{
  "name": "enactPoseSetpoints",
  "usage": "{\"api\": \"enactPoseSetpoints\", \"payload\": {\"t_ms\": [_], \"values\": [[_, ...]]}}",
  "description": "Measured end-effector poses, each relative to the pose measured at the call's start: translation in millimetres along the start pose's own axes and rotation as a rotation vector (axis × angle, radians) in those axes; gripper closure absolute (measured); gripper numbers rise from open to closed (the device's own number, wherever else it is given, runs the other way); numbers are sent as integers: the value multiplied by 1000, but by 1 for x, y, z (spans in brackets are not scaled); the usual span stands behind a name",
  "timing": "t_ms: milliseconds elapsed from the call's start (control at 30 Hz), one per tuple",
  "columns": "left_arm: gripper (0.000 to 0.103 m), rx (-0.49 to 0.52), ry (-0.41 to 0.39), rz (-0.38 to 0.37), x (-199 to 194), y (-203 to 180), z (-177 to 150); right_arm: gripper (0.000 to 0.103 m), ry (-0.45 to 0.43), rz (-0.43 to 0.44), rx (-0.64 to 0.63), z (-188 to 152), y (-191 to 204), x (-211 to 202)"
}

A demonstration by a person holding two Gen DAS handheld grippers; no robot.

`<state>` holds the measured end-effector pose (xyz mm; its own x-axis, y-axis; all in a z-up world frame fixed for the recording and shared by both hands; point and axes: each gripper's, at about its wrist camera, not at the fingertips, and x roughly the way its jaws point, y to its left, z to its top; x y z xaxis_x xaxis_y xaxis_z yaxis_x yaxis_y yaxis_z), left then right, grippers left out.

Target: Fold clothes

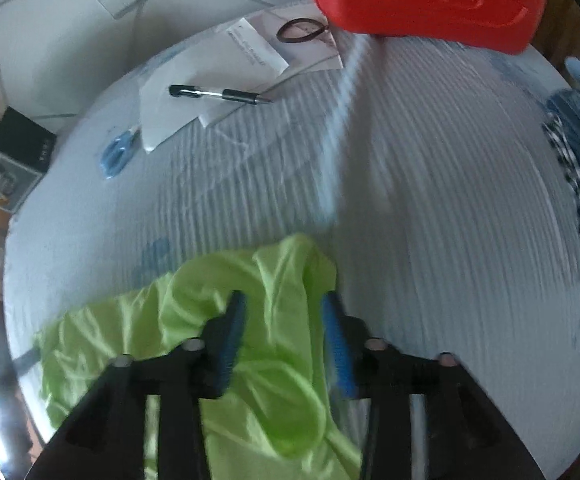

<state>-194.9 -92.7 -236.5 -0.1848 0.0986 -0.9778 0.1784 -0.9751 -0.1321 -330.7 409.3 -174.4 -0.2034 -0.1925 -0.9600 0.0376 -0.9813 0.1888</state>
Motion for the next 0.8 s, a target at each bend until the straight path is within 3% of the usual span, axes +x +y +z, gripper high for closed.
{"api": "enactPoseSetpoints", "payload": {"t_ms": [33,67,100,133,167,200,267,333,367,433,467,567,633,733,800], "values": [[71,22,-8,8,-1,-4,-1,50,2,-15,-19,2,4,4],[84,38,-14,28,-2,-7,-1,49,4,-30,-37,3,7,7],[94,45,-27,50,-5,-8,1,49,6,-45,-56,5,11,11],[95,50,-47,71,-8,-10,3,59,7,-61,-75,7,14,15],[95,52,-74,96,-13,-10,5,73,9,-76,-93,9,18,18],[95,50,-100,125,-17,-9,8,99,11,-91,-112,10,21,22],[95,42,-147,184,-23,-6,14,99,2,-121,-128,15,23,27],[95,29,-142,202,-17,-5,23,98,-68,-148,-49,27,3,20],[95,21,-134,206,-13,-4,27,92,-91,-154,-19,30,-5,17],[95,7,-121,197,-9,-1,31,60,-99,-135,4,26,-12,12],[95,-8,-111,180,-10,2,32,58,-102,-126,15,24,-16,9],[93,-32,-118,130,-24,5,28,57,-114,-86,40,17,-24,0],[84,-37,-133,107,-38,5,23,56,-120,-5,12,6,-17,-14],[73,-58,-127,75,-49,7,17,56,-75,47,-63,-9,1,-20],[72,-62,-107,40,-46,5,14,62,-52,56,-105,-17,13,-20]]}}
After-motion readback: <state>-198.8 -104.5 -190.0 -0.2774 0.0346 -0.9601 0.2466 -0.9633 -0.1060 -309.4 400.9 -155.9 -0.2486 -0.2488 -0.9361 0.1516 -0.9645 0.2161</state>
